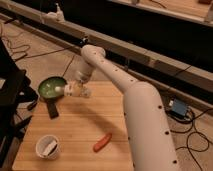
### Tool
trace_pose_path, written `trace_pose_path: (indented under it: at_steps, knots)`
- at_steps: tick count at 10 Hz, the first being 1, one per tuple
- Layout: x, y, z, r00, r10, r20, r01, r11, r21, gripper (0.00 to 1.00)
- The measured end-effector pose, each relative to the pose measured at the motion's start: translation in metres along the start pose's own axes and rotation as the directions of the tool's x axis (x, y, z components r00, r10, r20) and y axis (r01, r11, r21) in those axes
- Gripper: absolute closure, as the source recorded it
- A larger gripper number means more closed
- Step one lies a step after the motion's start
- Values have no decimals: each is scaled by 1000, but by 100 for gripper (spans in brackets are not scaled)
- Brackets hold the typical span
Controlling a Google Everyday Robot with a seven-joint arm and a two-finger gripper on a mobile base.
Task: Place the bottle in the ceramic bowl
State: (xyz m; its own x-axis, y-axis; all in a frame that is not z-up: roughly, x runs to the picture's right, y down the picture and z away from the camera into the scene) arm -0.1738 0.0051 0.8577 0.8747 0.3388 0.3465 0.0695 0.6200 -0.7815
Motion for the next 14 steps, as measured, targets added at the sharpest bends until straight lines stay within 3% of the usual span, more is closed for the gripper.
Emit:
trace_pose_path:
  at_steps: [6, 8, 14]
  knots:
    - [-68, -48, 29, 998, -56, -33, 56, 998, 19, 100]
    - [-105, -59, 38, 996, -88, -1, 88, 995, 52, 100]
    - [-106, -61, 38, 996, -90, -3, 90, 994, 61, 100]
